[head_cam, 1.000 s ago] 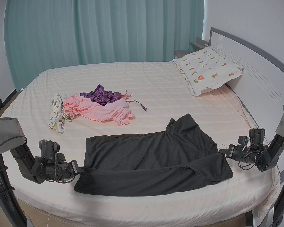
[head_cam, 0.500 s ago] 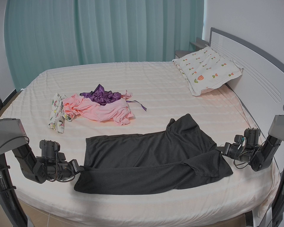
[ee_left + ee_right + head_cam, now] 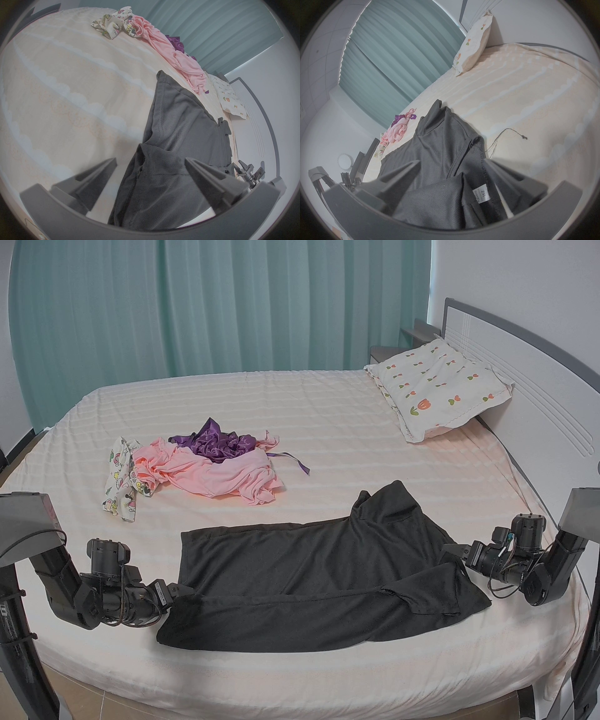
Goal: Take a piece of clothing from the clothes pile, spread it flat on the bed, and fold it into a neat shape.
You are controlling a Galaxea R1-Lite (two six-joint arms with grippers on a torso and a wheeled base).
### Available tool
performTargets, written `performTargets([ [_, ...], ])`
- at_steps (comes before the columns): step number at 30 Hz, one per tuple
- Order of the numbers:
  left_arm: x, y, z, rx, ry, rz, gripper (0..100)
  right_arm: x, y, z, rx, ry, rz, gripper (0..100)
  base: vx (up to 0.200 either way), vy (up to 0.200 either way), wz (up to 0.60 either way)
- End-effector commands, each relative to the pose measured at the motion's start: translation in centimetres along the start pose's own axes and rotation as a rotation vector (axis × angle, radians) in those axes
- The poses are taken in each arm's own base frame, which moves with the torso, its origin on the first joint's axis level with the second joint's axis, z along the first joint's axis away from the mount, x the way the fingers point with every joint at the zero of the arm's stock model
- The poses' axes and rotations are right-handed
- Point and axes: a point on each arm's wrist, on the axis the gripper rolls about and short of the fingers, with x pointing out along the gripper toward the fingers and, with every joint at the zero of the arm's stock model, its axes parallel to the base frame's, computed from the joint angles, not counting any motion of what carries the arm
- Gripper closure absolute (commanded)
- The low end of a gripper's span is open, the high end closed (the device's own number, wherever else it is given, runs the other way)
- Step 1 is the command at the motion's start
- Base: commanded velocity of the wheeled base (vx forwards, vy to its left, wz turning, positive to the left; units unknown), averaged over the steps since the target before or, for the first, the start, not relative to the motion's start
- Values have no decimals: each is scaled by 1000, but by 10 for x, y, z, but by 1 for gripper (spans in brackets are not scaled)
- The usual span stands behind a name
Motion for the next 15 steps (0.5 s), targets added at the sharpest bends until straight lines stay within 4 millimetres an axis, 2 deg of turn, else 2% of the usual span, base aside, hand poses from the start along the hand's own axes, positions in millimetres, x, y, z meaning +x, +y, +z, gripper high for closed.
performTargets([
  [1, 0, 1, 0, -11, 3, -1, 0, -11, 6, 9, 30, -45, -1, 0, 0, 0, 0],
  [2, 0, 1, 0, -12, 3, -1, 0, -12, 6, 10, 33, -48, -3, 0, 0, 0, 0],
  [3, -1, 0, 3, -34, -8, -12, 0, -23, 14, 13, 70, -68, -5, 0, 0, 0, 0],
  [7, -5, -2, 11, -100, -43, -55, 0, -46, 29, 12, 146, -84, -14, 0, 0, 0, 0],
  [11, -19, -1, 21, -166, -74, -154, 0, -65, 49, -10, 303, -56, -72, 0, 0, 0, 0],
  [14, -20, -2, 21, -185, -60, -178, 0, -68, 55, -20, 368, -50, -106, 0, 0, 0, 0],
  [15, -20, -3, 21, -205, -56, -182, 0, -68, 59, -32, 415, -35, -143, 0, 0, 0, 0],
])
